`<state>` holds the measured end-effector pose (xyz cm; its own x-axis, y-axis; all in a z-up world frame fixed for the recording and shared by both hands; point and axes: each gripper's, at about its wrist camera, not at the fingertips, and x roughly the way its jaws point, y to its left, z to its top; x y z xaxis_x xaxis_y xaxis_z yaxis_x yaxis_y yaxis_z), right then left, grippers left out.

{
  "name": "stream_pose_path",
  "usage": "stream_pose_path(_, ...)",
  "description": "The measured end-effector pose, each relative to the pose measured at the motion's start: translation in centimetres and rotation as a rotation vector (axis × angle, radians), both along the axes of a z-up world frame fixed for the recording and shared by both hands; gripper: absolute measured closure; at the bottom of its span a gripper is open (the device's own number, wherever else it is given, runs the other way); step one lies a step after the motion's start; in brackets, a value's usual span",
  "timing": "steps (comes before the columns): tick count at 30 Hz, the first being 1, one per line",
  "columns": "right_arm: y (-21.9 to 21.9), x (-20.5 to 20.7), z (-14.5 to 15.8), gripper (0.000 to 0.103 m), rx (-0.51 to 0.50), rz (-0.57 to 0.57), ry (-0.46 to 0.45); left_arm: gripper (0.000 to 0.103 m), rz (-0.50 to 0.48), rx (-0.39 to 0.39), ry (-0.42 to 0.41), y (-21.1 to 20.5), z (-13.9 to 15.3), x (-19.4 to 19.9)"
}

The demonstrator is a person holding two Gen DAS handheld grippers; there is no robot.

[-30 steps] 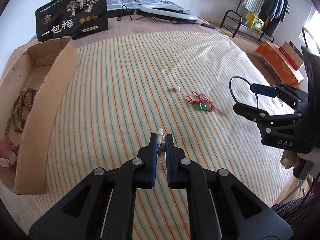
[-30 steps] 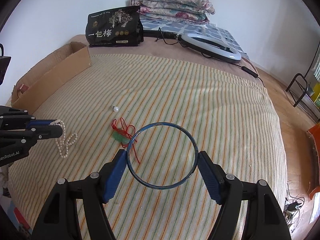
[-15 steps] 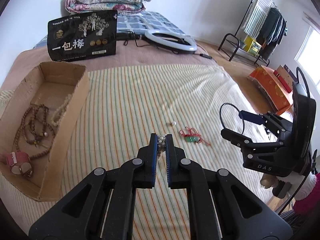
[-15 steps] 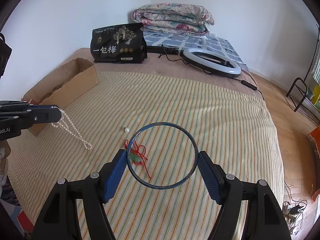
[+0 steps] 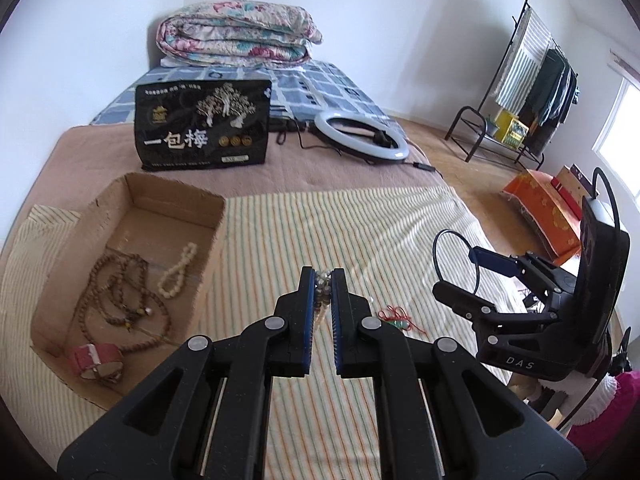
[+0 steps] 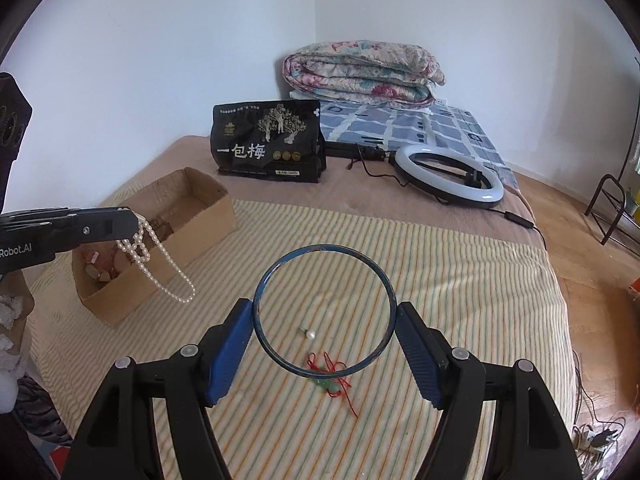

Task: Organize jewelry
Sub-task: 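Lift and carry the pearl necklace and bangle over the cardboard box with both tools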

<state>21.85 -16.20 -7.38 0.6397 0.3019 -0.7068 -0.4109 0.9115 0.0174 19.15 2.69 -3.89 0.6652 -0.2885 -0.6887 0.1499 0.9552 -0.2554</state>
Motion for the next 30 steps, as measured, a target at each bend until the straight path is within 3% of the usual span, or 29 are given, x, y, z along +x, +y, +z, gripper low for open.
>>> stream_pose_path(16, 7.6, 1.9, 1.5, 0.029, 0.044, 0.091, -0.033, 0.098, 0.127, 0.016, -0.046, 7.2, 1.9, 0.4)
stream_pose_path(30, 14.6, 4.0, 0.5, 0.029, 0.065, 0.164, -0.032, 0.098, 0.243, 0.016, -0.042, 13.0, 1.6, 0.9)
